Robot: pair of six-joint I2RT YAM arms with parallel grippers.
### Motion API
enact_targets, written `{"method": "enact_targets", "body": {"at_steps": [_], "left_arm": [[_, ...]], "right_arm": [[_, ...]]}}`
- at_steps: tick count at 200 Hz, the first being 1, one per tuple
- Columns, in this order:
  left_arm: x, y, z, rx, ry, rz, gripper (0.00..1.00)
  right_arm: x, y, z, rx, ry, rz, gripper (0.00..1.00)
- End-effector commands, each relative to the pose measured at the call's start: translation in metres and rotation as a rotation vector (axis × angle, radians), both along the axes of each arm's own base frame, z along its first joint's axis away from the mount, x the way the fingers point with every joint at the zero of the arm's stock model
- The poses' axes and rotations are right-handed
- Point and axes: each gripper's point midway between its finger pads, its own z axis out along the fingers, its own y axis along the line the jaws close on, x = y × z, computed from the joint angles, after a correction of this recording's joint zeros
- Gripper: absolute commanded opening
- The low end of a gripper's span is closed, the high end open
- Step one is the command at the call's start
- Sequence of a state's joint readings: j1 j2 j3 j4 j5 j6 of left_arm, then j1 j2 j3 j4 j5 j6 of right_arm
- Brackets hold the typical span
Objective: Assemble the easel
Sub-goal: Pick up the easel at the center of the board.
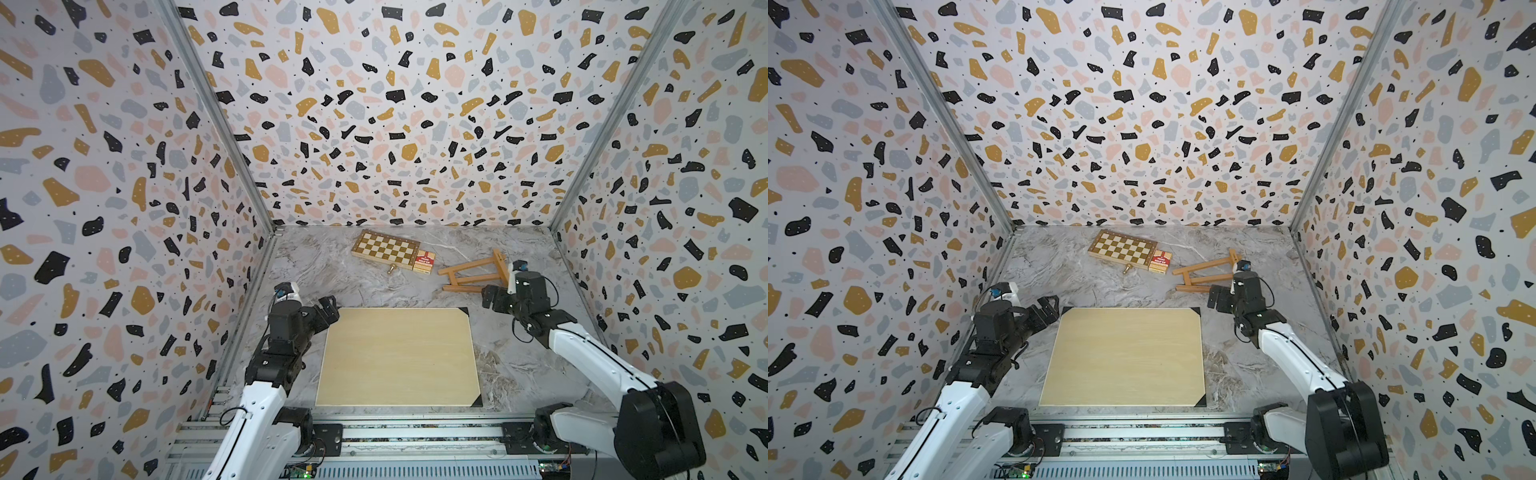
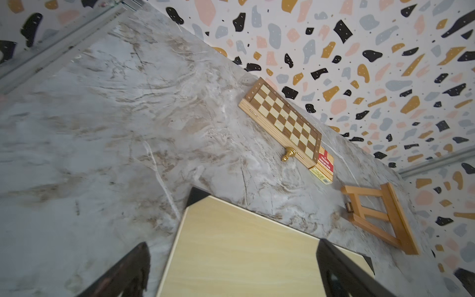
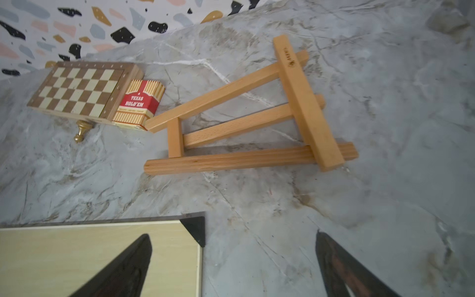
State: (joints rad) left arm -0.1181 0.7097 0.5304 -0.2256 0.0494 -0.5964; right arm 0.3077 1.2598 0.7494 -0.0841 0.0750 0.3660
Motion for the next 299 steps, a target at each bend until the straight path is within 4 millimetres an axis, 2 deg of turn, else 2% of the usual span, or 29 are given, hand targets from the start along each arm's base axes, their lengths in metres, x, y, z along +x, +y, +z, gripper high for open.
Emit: {"method": "enact_targets", "body": {"at_steps": [1,17,38,57,87,118,142,168,196,264,299], "left_arm": [[-0.003,-0.025,0.011,-0.054,-0.006,-0.086,0.99],[-0.004,-0.036,0.010,-0.068,0.009,-0.120,0.99],[-0.003,-0.053,0.008,-0.085,0.014,-0.170,0.99],[-0.003,-0.064,0.005,-0.073,0.034,-0.206,0.99],[-0.003,-0.075,0.003,-0.077,0.041,-0.236,0.99],[0.000,-0.085,-0.002,-0.071,0.050,-0.252,0.99],[0.003,-0.094,-0.006,-0.071,0.062,-0.273,0.99],[0.006,-0.097,-0.008,-0.058,0.070,-0.277,0.99],[0.008,-0.099,-0.007,-0.040,0.081,-0.284,0.99],[0.014,-0.097,-0.009,-0.017,0.093,-0.270,0.99],[0.016,-0.098,-0.011,-0.012,0.097,-0.272,0.99]], "right_arm": [[0.008,0.024,-0.003,-0.146,0.027,0.101,1.00],[0.023,0.045,-0.007,-0.192,0.044,0.145,1.00],[0.038,0.060,-0.021,-0.233,0.077,0.210,1.00],[0.047,0.061,-0.032,-0.304,0.119,0.265,0.99],[0.055,0.046,-0.053,-0.328,0.199,0.303,0.98],[0.070,0.042,-0.053,-0.356,0.183,0.327,0.96],[0.074,0.042,-0.058,-0.365,0.188,0.385,0.97],[0.074,0.047,-0.071,-0.330,0.228,0.469,0.97],[0.075,0.051,-0.071,-0.334,0.210,0.500,0.97],[0.091,0.047,-0.086,-0.353,0.245,0.498,0.97],[0.093,0.040,-0.100,-0.351,0.285,0.493,0.90]]}}
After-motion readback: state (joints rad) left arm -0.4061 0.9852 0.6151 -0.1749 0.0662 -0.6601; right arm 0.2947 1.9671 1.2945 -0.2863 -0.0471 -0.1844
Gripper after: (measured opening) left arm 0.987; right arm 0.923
